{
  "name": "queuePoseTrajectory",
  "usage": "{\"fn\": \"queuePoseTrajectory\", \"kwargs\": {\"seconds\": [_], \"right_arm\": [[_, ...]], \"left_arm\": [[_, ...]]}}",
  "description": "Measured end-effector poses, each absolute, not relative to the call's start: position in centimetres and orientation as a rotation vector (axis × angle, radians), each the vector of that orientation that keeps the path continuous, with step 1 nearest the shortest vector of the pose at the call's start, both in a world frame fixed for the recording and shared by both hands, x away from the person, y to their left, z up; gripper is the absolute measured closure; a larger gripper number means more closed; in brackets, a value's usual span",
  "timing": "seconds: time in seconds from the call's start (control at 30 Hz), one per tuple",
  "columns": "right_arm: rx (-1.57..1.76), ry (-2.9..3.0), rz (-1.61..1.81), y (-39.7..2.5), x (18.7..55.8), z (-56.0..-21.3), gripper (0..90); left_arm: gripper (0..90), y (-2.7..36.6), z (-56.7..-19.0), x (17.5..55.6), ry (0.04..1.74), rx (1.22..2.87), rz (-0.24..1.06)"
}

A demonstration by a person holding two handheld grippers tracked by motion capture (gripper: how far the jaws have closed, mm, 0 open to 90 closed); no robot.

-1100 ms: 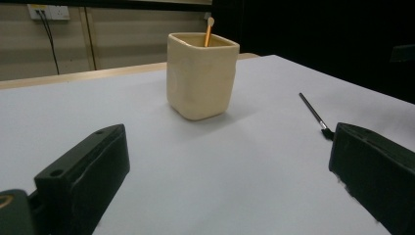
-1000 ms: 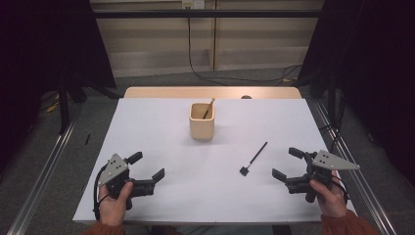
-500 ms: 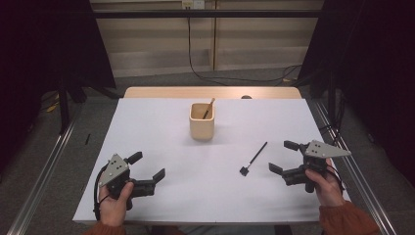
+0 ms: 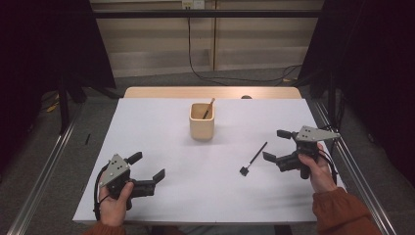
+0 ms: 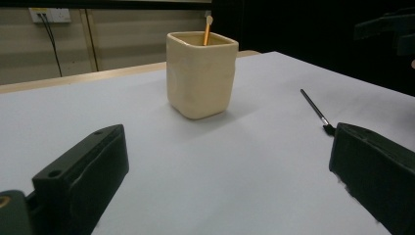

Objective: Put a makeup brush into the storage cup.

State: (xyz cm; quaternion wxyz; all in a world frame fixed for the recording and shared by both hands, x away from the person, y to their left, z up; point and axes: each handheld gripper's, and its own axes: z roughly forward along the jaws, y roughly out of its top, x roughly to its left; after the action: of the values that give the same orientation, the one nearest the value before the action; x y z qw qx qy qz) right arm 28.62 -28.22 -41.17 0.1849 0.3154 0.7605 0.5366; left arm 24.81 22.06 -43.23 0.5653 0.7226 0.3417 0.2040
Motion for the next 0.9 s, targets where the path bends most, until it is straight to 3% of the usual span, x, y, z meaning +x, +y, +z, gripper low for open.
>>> {"fn": "queuePoseTrajectory", "kwargs": {"seconds": [0.9], "right_arm": [[0.782,2.611,1.167,-25.9,32.8,-40.5,3.3]], "left_arm": [[1.1,22.1,-43.3,25.0,0.797,1.704,0.475]]}}
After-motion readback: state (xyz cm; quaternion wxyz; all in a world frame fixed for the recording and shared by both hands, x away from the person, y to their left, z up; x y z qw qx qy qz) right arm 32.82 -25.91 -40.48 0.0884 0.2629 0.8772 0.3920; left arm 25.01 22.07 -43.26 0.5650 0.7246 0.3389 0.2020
